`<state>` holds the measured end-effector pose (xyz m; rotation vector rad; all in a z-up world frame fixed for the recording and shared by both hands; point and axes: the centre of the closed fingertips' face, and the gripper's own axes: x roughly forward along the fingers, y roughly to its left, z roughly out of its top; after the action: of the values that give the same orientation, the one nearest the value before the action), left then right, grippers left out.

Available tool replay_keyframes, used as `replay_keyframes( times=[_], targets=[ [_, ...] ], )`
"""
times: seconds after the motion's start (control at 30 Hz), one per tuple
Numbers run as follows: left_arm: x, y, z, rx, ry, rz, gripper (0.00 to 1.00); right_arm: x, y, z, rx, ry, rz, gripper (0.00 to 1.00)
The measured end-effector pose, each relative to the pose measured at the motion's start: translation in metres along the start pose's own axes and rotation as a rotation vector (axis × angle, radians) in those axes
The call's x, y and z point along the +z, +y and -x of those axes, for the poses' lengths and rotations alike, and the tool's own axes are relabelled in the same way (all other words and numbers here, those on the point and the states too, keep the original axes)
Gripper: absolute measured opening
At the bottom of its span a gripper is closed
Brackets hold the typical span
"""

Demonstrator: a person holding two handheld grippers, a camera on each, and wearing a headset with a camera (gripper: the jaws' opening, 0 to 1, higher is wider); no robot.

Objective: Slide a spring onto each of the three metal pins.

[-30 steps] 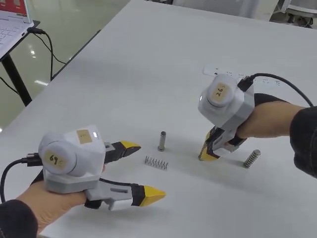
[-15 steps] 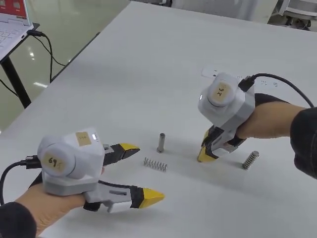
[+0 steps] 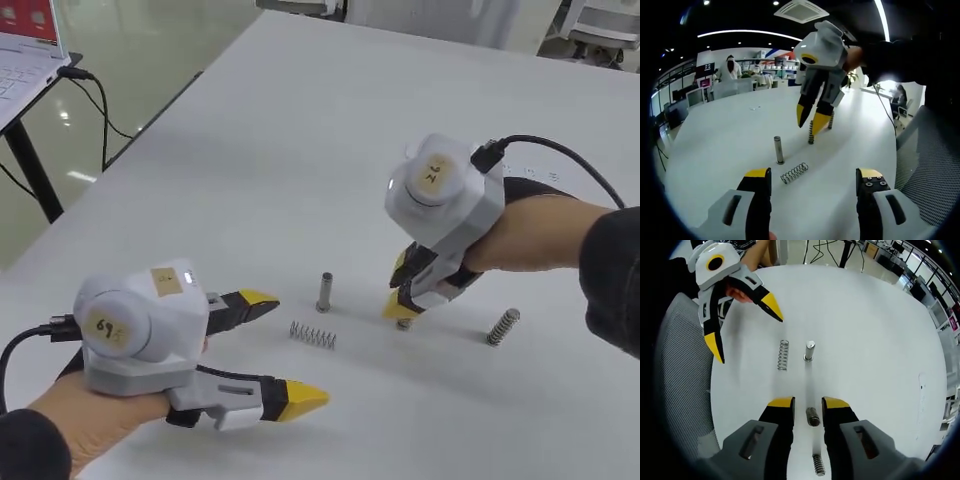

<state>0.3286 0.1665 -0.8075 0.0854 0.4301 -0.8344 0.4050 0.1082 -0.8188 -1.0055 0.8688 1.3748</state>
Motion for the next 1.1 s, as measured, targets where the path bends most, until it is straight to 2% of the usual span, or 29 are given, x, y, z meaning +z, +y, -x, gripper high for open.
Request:
replay_keyframes(
  times=[0.13,0.53,1.1],
  targets=[
    [0.0,0.0,0.001,0.004,-0.001,-0.001,0.67,0.01,0.006,0.001,0.01,-0.02,0.0,0.23],
    [-0.001,0.001,0.004,0.011,-0.003,-0.002,0.67,0.025,0.025,-0.012,0.044,-0.027,0.029,0.23],
    [-0.004,0.002,0.005,0.014,0.006,0.003,0.67,0.037,0.039,-0.036,0.07,-0.04,0.032,0.2]
  ],
)
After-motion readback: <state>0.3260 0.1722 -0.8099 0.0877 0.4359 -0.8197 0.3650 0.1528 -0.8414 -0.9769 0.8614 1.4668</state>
